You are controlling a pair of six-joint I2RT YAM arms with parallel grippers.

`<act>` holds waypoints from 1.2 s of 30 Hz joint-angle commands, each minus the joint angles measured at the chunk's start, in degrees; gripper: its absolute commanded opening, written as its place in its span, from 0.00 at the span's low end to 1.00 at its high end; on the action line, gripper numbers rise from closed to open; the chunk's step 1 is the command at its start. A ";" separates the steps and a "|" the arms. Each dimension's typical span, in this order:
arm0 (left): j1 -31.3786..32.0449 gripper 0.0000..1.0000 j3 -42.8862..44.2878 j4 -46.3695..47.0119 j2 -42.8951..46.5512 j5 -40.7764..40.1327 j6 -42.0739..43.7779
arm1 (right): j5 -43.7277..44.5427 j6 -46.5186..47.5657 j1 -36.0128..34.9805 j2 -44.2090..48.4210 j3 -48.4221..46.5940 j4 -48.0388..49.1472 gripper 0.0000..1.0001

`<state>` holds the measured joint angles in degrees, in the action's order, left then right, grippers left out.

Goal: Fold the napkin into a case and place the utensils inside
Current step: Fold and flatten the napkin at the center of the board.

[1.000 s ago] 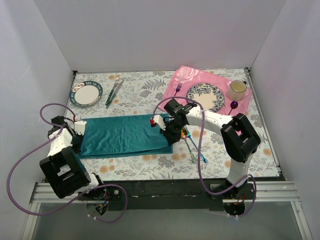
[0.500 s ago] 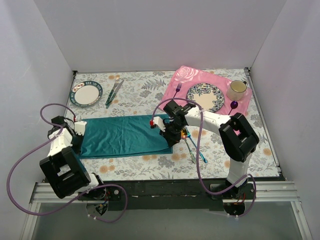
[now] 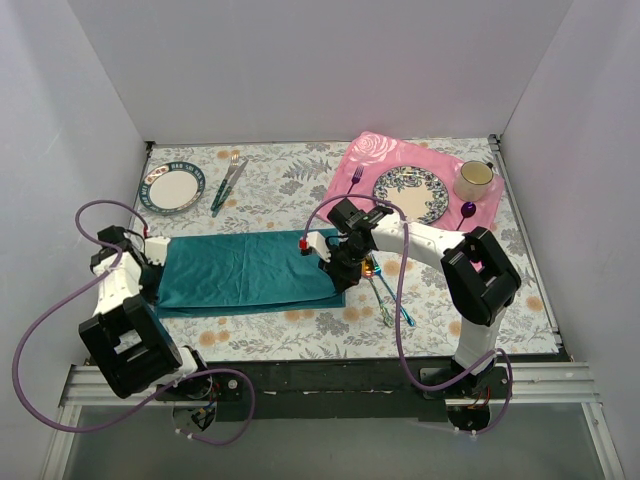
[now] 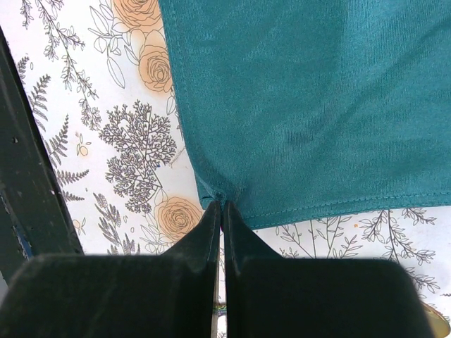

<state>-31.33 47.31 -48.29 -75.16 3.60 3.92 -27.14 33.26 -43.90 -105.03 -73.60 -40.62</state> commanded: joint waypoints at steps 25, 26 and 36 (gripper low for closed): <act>-0.31 0.00 -5.47 4.70 -0.78 -2.72 1.35 | -1.52 -0.12 -0.31 -2.19 -0.84 -0.07 0.01; -0.31 0.00 -5.39 4.53 -0.78 -2.63 1.18 | -1.52 -0.03 -0.22 -2.19 -0.93 -0.42 0.01; -0.31 0.43 -0.47 -0.22 1.24 0.26 0.65 | -3.89 1.72 -0.31 0.79 -3.74 -5.07 0.39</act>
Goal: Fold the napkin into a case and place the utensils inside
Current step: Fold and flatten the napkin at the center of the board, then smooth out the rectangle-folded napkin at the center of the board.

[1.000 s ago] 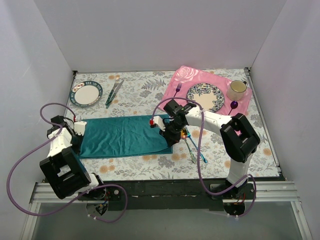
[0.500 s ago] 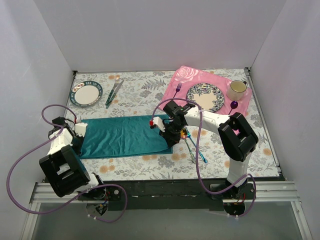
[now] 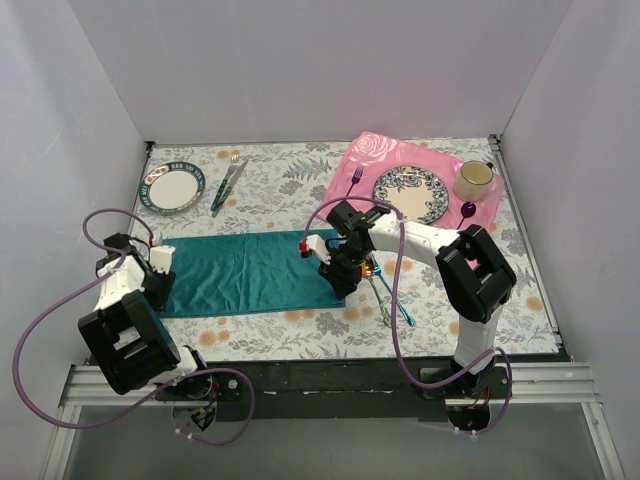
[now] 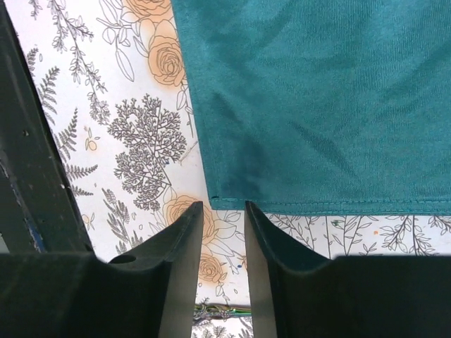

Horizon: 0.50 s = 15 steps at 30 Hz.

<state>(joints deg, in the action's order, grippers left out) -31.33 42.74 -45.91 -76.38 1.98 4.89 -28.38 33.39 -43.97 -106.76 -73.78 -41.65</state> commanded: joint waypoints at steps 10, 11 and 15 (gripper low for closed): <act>-0.31 0.51 10.18 -7.44 2.38 8.21 -2.42 | 0.25 -0.94 0.46 -1.60 -11.91 -4.85 0.36; -0.31 0.51 9.65 -6.66 2.55 8.39 -2.51 | 0.78 -1.39 0.55 -2.39 -12.61 -4.58 0.36; -0.31 0.50 6.22 -4.01 2.11 8.22 -2.95 | 2.97 -2.18 0.55 -6.52 -15.25 -3.53 0.34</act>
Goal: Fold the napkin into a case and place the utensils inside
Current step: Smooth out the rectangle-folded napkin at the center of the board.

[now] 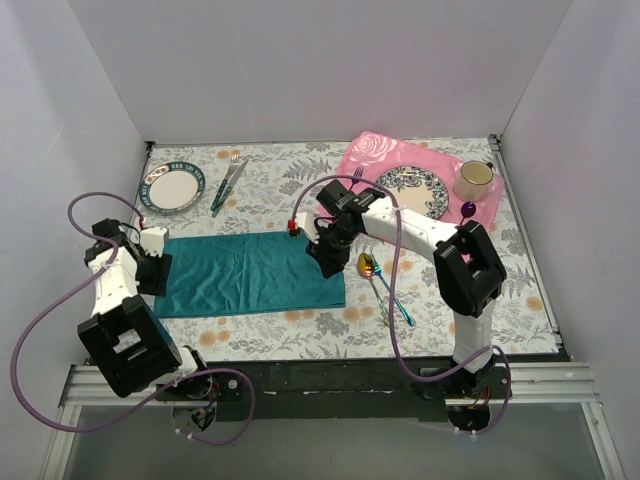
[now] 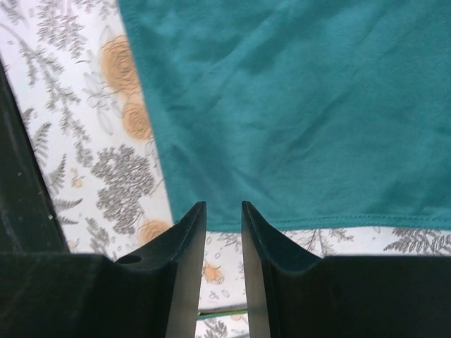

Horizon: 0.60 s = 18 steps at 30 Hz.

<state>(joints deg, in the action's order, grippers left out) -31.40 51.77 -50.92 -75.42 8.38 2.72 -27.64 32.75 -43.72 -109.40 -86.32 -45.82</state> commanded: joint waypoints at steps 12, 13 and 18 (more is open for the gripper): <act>-0.16 0.41 -9.14 7.76 -2.27 -0.29 -1.49 | 4.87 -1.20 -0.22 -7.84 1.86 3.11 0.19; -0.24 0.41 -9.23 8.11 -2.54 -0.30 -1.40 | 4.79 -1.20 -0.39 -7.67 2.56 3.37 0.18; -0.24 0.41 -8.62 8.91 -4.04 -0.12 -1.67 | 3.91 -1.37 -2.33 -7.05 6.68 3.81 0.18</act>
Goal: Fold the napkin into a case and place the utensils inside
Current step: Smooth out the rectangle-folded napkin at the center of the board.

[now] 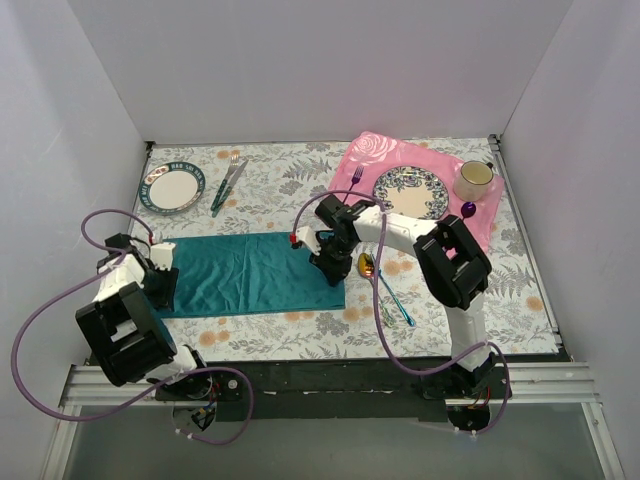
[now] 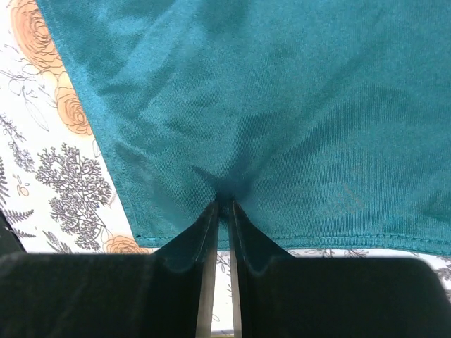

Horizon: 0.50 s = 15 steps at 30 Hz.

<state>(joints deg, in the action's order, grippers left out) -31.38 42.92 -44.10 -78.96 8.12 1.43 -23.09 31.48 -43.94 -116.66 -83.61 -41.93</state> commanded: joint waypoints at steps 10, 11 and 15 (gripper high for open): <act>-0.26 0.76 10.07 -8.46 9.24 17.70 3.05 | -8.02 -1.95 -1.06 7.76 -1.96 -2.36 0.30; -0.26 0.98 12.69 -8.46 10.13 21.03 2.01 | -8.37 -2.30 0.25 8.37 -3.64 -2.63 0.33; -0.18 0.98 20.09 -6.98 11.02 29.99 -3.33 | -8.02 -3.88 3.42 9.43 -13.23 -3.42 0.48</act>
<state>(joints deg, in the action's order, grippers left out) -31.38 55.37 -51.51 -70.76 24.36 2.57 -29.04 29.61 -44.25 -112.86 -86.48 -45.54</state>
